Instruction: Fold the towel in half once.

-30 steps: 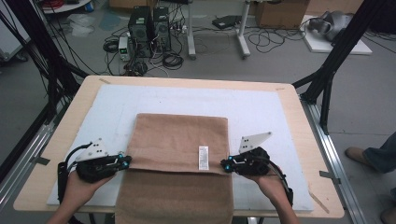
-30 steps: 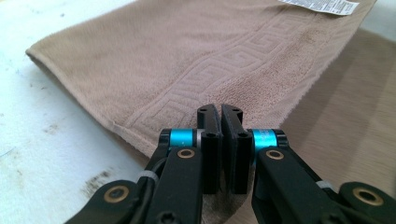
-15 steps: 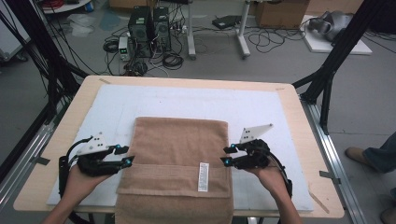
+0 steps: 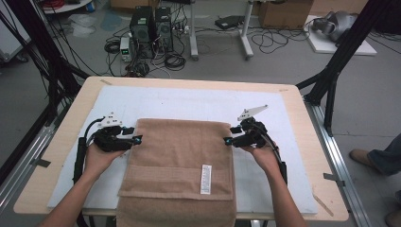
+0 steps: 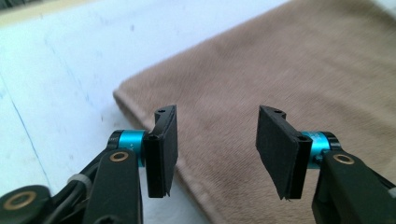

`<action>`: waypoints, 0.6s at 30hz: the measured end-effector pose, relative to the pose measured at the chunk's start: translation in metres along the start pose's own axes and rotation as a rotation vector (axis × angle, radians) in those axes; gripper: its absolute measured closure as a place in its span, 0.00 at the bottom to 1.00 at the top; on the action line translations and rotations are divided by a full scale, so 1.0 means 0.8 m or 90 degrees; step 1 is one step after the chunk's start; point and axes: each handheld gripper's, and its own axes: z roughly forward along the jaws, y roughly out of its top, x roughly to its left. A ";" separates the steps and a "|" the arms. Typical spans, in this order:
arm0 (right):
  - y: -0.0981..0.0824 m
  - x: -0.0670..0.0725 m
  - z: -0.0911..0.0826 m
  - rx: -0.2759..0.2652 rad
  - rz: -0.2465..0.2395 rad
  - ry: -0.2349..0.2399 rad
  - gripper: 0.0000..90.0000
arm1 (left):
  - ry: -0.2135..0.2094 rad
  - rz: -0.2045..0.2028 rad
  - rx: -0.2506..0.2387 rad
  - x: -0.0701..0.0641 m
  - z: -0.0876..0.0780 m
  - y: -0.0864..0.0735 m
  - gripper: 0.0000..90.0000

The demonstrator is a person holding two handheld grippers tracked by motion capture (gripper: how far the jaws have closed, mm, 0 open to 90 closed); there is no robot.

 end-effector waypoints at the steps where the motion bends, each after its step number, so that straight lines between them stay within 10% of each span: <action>1: -0.002 -0.002 0.001 0.002 0.001 -0.004 0.46 | 0.002 0.000 0.009 0.002 0.003 -0.001 0.52; 18: -0.027 -0.014 0.040 0.066 0.045 -0.030 0.46 | 0.006 -0.031 0.091 0.018 0.029 -0.022 0.48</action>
